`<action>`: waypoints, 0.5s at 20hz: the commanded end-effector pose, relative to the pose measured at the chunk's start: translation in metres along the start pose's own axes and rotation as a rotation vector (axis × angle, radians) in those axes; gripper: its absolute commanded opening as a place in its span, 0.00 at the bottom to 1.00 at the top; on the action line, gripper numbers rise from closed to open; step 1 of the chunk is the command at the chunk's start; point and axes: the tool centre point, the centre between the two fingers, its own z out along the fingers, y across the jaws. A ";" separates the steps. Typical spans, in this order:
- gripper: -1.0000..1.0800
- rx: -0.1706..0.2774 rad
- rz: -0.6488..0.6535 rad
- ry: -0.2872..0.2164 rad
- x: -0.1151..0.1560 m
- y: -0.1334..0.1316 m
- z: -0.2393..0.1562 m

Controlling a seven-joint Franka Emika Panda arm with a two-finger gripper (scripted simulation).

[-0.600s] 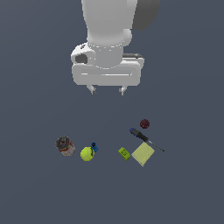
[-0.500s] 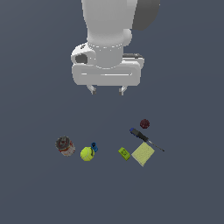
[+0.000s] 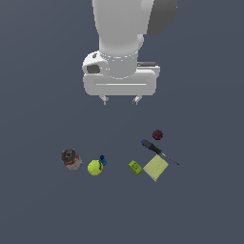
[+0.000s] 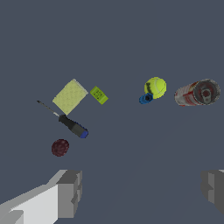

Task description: Pick up a designated object from a clutter of objects.

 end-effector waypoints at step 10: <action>0.96 -0.003 0.052 0.000 0.013 -0.010 0.014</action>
